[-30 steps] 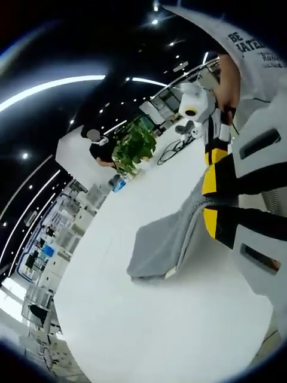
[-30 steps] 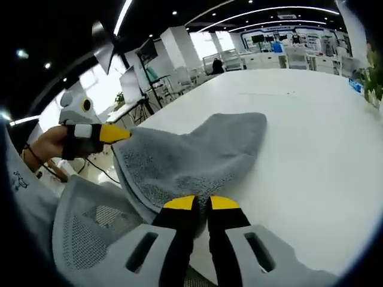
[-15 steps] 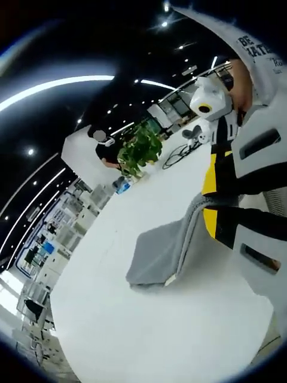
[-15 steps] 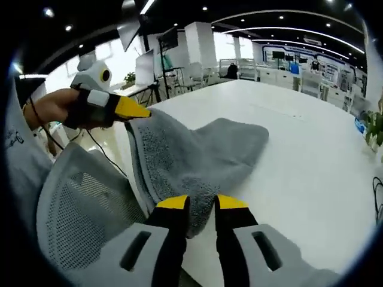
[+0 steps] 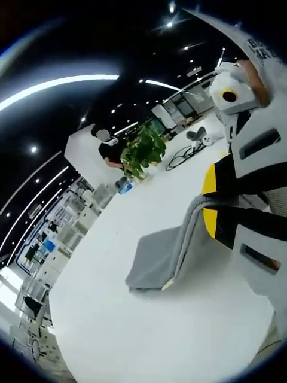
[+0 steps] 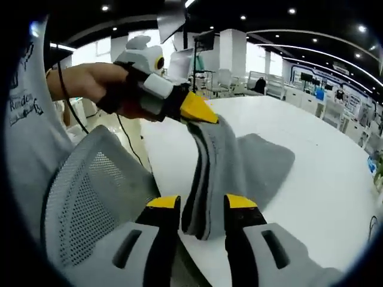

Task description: Fold the towel on the table until its edges align and the towel forms a compact rectangular stack.

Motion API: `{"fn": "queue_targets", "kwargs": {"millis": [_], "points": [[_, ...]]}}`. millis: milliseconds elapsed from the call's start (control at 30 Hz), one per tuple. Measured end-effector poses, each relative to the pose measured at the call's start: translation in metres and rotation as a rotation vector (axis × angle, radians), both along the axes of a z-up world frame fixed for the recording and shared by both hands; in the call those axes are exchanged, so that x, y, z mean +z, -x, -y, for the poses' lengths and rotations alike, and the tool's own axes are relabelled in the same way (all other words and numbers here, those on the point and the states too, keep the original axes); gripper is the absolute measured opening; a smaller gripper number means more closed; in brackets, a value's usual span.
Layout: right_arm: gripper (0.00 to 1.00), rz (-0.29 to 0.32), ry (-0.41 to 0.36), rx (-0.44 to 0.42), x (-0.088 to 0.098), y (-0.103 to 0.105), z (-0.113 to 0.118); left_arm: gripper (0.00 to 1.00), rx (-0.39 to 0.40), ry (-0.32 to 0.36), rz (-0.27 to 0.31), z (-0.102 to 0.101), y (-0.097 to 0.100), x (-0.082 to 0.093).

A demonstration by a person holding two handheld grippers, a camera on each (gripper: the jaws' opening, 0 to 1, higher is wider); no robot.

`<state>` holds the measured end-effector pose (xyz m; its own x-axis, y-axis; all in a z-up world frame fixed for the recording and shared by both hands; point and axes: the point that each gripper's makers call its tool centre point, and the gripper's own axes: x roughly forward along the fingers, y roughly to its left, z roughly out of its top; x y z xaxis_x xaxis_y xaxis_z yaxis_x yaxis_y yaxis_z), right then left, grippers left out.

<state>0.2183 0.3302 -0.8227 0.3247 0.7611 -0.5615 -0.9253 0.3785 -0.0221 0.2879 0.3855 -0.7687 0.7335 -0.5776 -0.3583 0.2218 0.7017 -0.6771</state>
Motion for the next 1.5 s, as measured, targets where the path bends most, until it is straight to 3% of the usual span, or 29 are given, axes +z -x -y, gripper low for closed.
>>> {"fn": "queue_targets", "kwargs": {"millis": [300, 433, 533, 600, 767, 1033, 1300, 1500], "points": [[0.35, 0.035, 0.114, 0.013, -0.031, -0.003, 0.002, 0.05, -0.011, 0.0, 0.01, 0.003, 0.001, 0.003], [0.33, 0.142, 0.252, 0.059, -0.046, -0.01, 0.013, 0.05, -0.016, -0.004, 0.009, 0.001, 0.003, 0.003], [0.31, 0.128, 0.245, 0.056, -0.048, -0.01, 0.011, 0.05, -0.023, -0.008, 0.007, 0.001, 0.005, 0.002], [0.27, 0.139, 0.26, 0.06, -0.048, -0.012, 0.014, 0.05, -0.025, -0.009, 0.006, 0.001, 0.006, 0.002], [0.03, 0.137, 0.239, 0.065, -0.039, -0.011, 0.017, 0.05, -0.031, -0.047, 0.015, -0.005, 0.007, 0.0], [0.04, 0.134, 0.242, 0.073, -0.036, -0.01, 0.023, 0.05, -0.015, -0.027, 0.0, -0.009, 0.012, -0.003], [0.16, 0.095, 0.274, 0.133, -0.059, 0.003, 0.014, 0.06, -0.025, -0.018, 0.003, -0.002, 0.011, -0.001], [0.18, 0.138, 0.32, 0.206, -0.069, 0.0, 0.012, 0.06, -0.031, -0.024, 0.001, -0.001, 0.012, -0.002]]}}
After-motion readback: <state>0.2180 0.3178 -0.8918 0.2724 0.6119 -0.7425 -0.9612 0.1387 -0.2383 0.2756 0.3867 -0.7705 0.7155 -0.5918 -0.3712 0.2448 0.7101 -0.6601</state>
